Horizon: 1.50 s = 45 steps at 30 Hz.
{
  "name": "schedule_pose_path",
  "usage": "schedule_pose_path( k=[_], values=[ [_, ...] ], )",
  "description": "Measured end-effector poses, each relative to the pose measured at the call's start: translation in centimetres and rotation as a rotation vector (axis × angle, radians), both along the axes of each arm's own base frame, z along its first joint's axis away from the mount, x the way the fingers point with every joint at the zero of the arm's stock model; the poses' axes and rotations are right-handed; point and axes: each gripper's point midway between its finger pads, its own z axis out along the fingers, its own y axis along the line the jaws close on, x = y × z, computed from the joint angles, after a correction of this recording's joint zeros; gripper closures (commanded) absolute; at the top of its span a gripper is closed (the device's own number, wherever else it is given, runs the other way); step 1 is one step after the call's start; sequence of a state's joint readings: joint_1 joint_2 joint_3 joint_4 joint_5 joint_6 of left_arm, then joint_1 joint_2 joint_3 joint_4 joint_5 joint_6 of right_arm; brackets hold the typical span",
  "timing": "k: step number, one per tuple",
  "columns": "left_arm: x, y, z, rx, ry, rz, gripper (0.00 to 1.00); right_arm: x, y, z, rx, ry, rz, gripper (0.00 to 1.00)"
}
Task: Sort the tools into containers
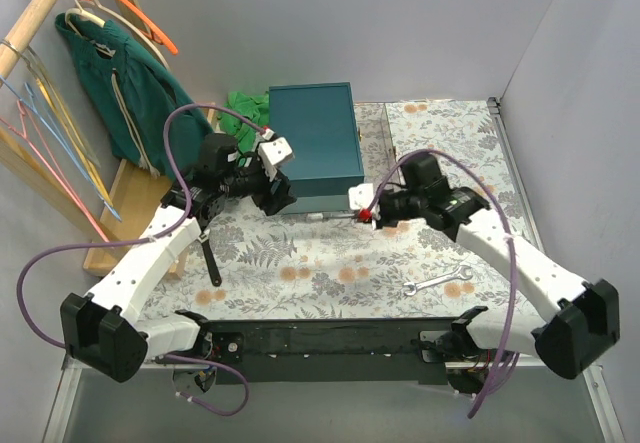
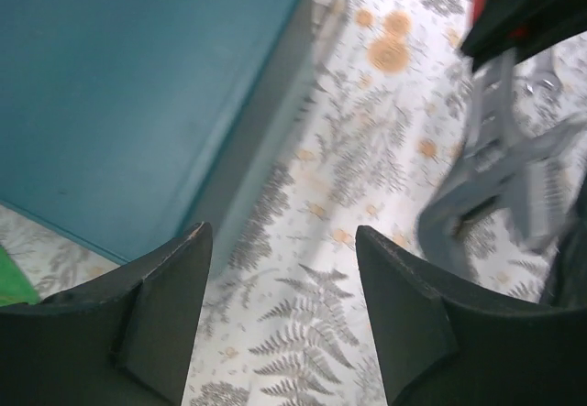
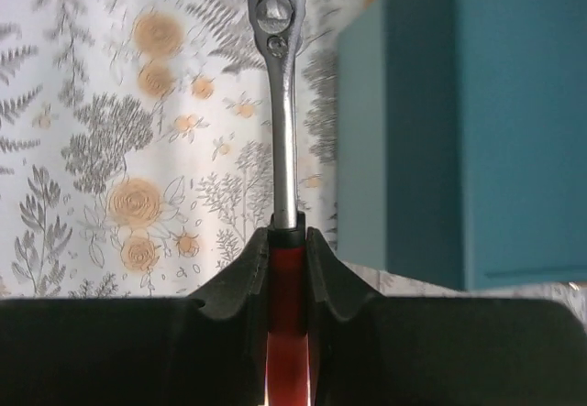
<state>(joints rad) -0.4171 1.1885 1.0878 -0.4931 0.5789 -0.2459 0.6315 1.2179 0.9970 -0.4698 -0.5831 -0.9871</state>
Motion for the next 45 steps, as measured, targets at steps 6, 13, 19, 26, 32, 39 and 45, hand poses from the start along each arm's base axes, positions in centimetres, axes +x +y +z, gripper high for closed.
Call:
schedule_pose_path(
  k=[6, 13, 19, 26, 32, 39, 45],
  values=[
    [3.8, -0.2, 0.7, -0.028, -0.053, 0.115, 0.36, 4.4, -3.3, 6.4, 0.216, 0.071, -0.340, 0.99],
    [5.9, -0.3, 1.6, -0.056, -0.059, 0.193, 0.36, 13.1, -5.7, 5.0, 0.412, 0.396, -0.819, 0.99],
    [6.8, -0.5, 2.7, -0.064, -0.065, 0.205, 0.35, 18.4, -6.1, 2.8, 0.507, 0.583, -1.050, 0.99],
    [8.4, -0.2, 2.6, -0.011, -0.087, 0.234, 0.31, 24.9, -6.6, 2.6, 0.622, 0.677, -1.159, 0.99],
    [9.4, 0.2, 1.7, 0.031, -0.064, 0.268, 0.31, 29.5, -6.7, -0.7, 0.640, 0.765, -1.229, 0.99],
    [11.0, 0.6, -0.5, 0.100, -0.031, 0.308, 0.30, 30.7, -5.3, -7.7, 0.536, 0.934, -1.281, 0.99],
    [11.8, 1.1, -0.9, 0.129, -0.038, 0.338, 0.30, 29.4, -5.2, -11.9, 0.421, 1.038, -1.364, 0.83]
  ],
)
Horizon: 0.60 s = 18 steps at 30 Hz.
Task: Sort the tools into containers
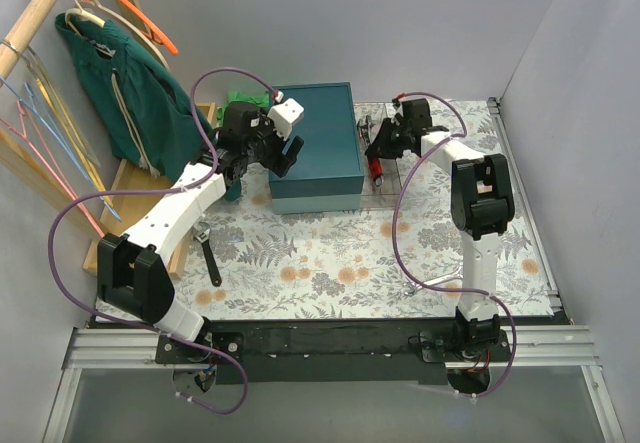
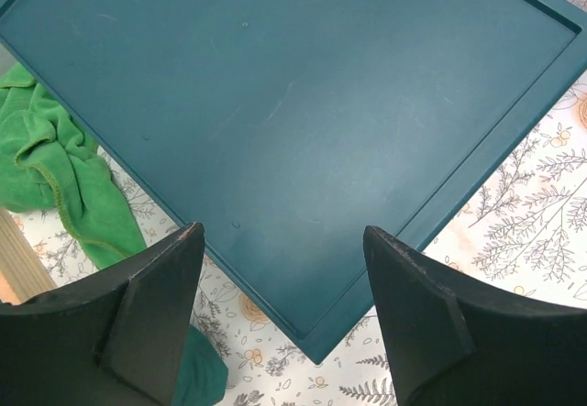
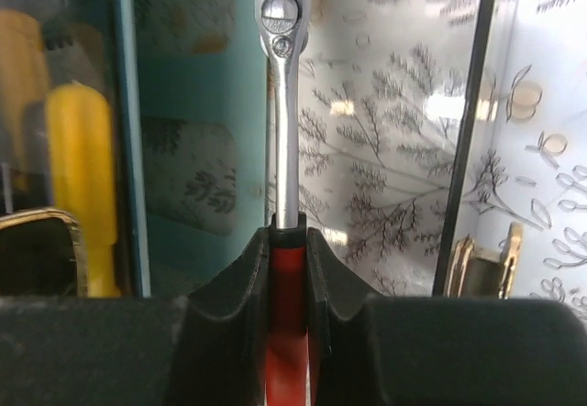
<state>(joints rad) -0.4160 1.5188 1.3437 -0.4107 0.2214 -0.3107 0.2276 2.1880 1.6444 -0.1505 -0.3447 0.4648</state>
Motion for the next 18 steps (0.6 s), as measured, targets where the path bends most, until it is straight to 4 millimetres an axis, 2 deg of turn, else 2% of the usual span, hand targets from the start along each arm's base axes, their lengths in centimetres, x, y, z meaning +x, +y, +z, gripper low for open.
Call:
schedule_pose_path(
  k=[2, 3, 5, 6, 9, 13, 15, 18],
  values=[
    [0.1, 0.1, 0.1, 0.001, -0.004, 0.004, 0.29, -0.5, 0.3, -0.4, -0.006, 0.021, 0.006, 0.68],
    [0.1, 0.1, 0.2, 0.001, -0.006, 0.005, 0.29, -0.6, 0.4, -0.5, -0.007, 0.028, 0.009, 0.57],
    [0.2, 0.1, 0.3, 0.002, -0.009, 0.007, 0.29, -0.9, 0.9, -0.5, -0.005, 0.031, 0.019, 0.47],
    [0.2, 0.1, 0.3, 0.002, -0.009, 0.008, 0.28, -0.8, 1.2, -0.2, -0.002, 0.024, 0.028, 0.31],
    [0.3, 0.3, 0.3, 0.006, -0.011, 0.018, 0.26, -0.7, 2.2, 0.7, 0.009, 0.000, 0.048, 0.24],
    [0.4, 1.5, 0.1, -0.006, 0.009, 0.131, 0.26, -0.5, 1.7, 1.9, -0.026, -0.026, 0.027, 0.22],
    [-0.1, 2.6, -0.5, -0.005, 0.031, 0.197, 0.25, -0.5, 0.9, 3.2, -0.045, -0.040, 0.011, 0.21],
    [-2.3, 4.9, -2.7, 0.042, 0.104, 0.285, 0.25, -0.5, -0.4, 6.2, -0.069, -0.091, -0.014, 0.22]
  ],
)
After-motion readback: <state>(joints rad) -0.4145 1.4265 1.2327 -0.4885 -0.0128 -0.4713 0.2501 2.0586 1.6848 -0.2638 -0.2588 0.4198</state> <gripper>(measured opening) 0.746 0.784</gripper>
